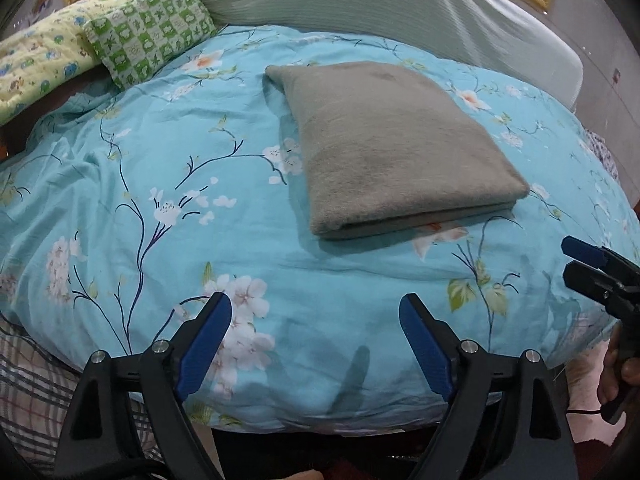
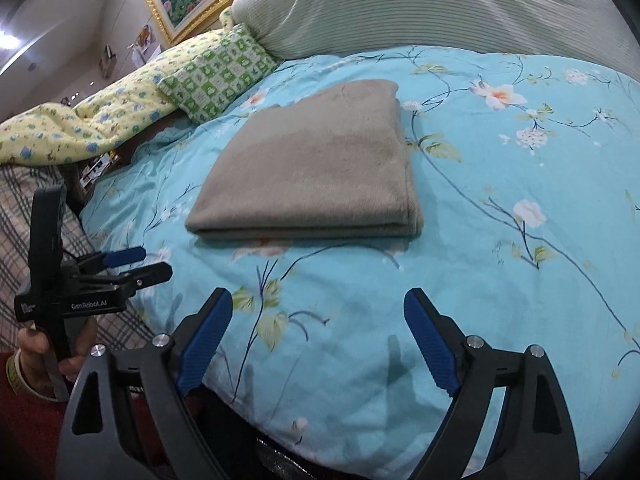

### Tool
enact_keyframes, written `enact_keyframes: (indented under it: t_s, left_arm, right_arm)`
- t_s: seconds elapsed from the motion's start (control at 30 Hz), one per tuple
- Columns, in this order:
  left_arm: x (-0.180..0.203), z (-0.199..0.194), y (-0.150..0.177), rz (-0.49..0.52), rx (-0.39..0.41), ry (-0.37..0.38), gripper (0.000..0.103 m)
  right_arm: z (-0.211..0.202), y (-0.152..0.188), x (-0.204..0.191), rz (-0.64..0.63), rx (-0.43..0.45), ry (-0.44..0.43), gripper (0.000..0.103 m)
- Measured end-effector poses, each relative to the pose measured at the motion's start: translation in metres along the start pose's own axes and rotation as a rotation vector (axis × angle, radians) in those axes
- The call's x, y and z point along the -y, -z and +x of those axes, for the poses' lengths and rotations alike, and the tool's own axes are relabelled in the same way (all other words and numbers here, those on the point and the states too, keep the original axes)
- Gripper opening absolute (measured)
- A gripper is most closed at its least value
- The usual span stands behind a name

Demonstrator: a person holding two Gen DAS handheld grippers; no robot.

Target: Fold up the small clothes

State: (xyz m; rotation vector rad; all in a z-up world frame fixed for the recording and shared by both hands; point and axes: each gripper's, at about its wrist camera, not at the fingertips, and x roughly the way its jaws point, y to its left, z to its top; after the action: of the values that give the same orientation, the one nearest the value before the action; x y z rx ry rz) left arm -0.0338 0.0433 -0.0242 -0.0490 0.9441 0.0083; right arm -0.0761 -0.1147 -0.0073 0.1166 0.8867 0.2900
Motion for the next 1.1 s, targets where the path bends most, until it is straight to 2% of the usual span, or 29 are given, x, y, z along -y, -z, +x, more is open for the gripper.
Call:
enact_keyframes:
  t_s: [0.17, 0.43, 0.87, 1.1]
  left_arm:
    - [0.006, -0.012, -0.005, 0.031, 0.045, -0.033, 0.088]
    - [0.006, -0.019, -0.031, 0.015, 0.079, 0.019, 0.091]
    - [0.009, 0.021, -0.046, 0.003, 0.018, 0.035, 0.091]
    - [0.006, 0.032, -0.05, -0.014, 0.002, 0.036, 0.091]
  right_arm:
    - [-0.006, -0.002, -0.01, -0.048, 0.014, -0.012, 0.089]
    - [-0.01, -0.034, -0.021, -0.116, 0.077, -0.002, 0.093]
    - [0.04, -0.05, -0.01, -0.074, 0.01, 0.033, 0.095]
    - [0.052, -0.052, -0.007, -0.061, -0.005, 0.03, 0.095]
